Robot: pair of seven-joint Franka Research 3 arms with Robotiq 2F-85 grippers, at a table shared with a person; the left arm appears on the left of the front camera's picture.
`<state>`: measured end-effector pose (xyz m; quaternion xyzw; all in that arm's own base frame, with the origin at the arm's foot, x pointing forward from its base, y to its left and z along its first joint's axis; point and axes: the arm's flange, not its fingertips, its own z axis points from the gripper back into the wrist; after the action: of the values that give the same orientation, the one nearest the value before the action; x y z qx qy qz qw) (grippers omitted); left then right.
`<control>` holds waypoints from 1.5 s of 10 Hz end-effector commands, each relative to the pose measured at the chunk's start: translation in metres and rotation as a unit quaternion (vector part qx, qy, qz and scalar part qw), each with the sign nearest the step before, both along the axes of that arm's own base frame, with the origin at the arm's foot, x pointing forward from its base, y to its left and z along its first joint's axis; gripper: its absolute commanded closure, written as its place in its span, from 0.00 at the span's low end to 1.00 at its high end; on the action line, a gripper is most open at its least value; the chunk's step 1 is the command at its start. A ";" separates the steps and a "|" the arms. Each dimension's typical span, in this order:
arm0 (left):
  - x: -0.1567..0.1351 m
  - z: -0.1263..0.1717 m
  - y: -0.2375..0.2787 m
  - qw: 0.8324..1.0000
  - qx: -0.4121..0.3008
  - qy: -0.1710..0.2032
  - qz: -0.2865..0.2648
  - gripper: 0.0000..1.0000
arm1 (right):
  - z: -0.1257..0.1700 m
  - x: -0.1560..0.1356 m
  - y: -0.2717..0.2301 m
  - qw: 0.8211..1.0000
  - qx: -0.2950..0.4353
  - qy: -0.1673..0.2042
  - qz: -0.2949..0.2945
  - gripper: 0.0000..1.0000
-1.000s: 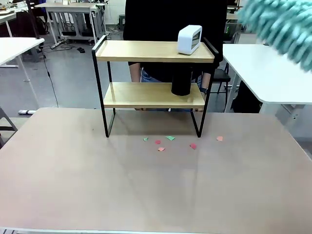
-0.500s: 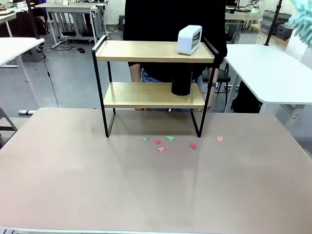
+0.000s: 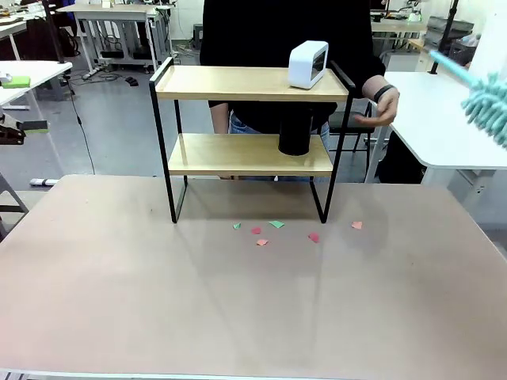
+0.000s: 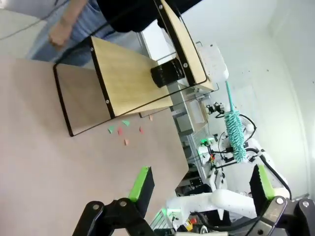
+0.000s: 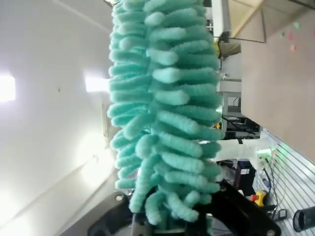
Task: Clean the shelf.
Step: Hand the Duster back to the human.
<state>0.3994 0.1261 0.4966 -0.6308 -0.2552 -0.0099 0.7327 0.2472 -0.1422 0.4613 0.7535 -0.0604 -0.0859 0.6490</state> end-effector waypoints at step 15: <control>-0.009 0.016 0.003 0.999 0.007 -0.021 0.027 0.00 | -0.033 0.014 -0.012 0.998 -0.004 0.047 -0.029 0.90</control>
<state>0.3908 0.1324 0.5113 -0.6155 -0.2782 -0.0094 0.7374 0.2636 -0.1540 0.4265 0.7388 -0.0542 -0.1442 0.6561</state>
